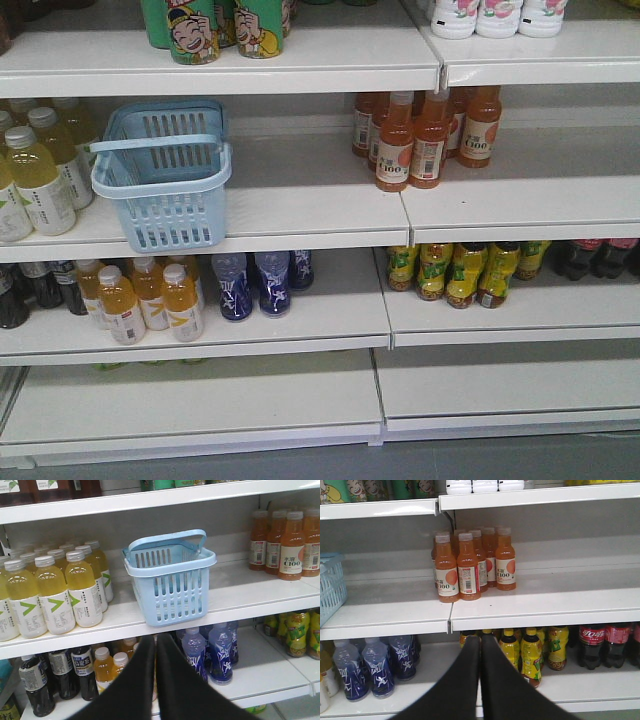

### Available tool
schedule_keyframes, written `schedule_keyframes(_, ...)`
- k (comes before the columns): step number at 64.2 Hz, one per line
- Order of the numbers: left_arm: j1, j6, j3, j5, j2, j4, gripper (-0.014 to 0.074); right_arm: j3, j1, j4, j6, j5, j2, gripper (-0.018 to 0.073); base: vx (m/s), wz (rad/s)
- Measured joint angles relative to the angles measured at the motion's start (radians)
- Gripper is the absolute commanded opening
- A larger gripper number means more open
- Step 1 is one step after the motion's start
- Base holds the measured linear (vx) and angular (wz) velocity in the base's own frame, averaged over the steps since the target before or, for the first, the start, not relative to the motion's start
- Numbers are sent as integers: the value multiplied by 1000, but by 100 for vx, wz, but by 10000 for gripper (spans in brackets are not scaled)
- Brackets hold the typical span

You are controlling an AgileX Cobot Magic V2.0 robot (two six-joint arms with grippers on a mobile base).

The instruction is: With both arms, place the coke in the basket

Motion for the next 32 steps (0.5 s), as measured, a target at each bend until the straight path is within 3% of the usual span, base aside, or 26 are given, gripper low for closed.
schedule_keyframes(32, 0, 0, 0, 0, 0, 0, -6, 0, 0, 0, 0, 0, 0, -10, 4, 0)
